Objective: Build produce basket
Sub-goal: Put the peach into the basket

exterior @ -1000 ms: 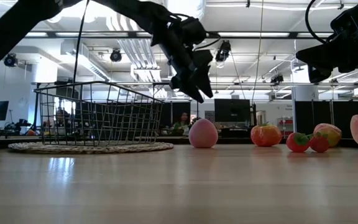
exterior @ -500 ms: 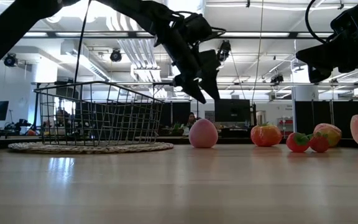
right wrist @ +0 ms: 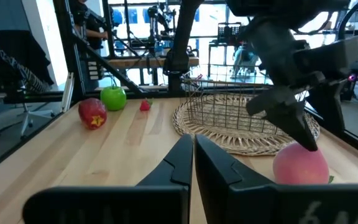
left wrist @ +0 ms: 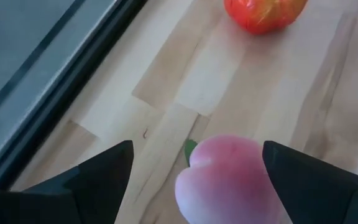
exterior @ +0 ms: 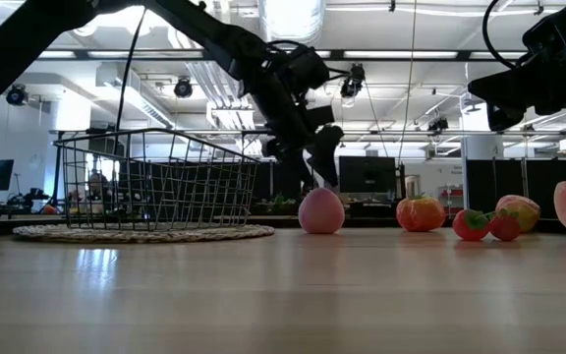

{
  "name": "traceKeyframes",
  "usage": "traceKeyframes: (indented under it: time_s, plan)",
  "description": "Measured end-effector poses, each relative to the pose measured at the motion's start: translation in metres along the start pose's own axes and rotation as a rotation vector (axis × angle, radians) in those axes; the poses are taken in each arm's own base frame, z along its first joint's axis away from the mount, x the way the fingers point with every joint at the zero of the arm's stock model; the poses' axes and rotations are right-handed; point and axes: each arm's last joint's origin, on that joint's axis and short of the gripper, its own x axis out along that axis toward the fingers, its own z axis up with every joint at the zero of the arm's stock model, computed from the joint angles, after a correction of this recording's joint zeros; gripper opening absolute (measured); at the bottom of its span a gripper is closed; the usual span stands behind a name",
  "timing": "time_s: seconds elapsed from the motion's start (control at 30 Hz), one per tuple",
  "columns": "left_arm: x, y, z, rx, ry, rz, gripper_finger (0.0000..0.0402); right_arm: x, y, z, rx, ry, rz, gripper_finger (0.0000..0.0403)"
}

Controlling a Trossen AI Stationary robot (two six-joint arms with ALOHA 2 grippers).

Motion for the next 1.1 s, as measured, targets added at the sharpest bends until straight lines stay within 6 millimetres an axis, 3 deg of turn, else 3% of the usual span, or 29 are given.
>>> traceKeyframes:
  time_s: [0.53, 1.1]
  plan:
    - [0.014, -0.002, -0.021, -0.06, 0.003, -0.108, 0.0341, 0.0, 0.0, 0.0, 0.0, 0.0, 0.0, 0.0009]
    - [0.014, -0.02, -0.033, 0.152, 0.011, -0.145, 0.0335, 0.0, 0.0, 0.0, 0.0, 0.0, 0.0, 0.0009]
